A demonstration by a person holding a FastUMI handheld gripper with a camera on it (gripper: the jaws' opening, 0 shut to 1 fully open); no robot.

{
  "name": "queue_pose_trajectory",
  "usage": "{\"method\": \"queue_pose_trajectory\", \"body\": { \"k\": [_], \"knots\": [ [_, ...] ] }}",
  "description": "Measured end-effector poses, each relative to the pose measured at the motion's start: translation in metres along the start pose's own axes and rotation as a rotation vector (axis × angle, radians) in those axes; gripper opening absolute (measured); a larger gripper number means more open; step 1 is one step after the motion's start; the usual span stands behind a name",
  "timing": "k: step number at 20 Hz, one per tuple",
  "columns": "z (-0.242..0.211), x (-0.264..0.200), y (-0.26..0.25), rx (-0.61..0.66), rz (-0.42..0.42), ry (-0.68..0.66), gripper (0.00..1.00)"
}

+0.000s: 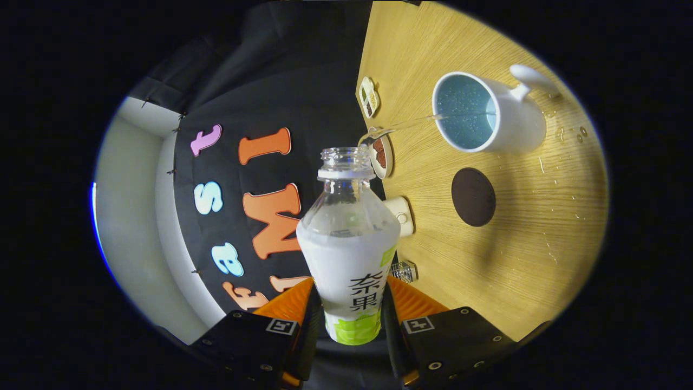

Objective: Take the bottle from table, then pour the juice into the cup, finally place the bottle on the coaster

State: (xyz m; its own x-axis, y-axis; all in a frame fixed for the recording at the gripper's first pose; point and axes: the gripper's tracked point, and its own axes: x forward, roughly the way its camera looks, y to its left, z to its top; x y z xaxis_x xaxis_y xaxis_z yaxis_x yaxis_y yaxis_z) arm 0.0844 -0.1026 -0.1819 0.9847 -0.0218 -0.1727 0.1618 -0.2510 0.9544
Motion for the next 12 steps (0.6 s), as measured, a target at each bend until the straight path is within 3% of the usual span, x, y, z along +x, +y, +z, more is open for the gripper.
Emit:
{"method": "queue_pose_trajectory", "body": {
  "k": [12],
  "knots": [
    [-0.0044, 0.0023, 0.0065, 0.068, 0.008, 0.011, 0.56]
  ]
}}
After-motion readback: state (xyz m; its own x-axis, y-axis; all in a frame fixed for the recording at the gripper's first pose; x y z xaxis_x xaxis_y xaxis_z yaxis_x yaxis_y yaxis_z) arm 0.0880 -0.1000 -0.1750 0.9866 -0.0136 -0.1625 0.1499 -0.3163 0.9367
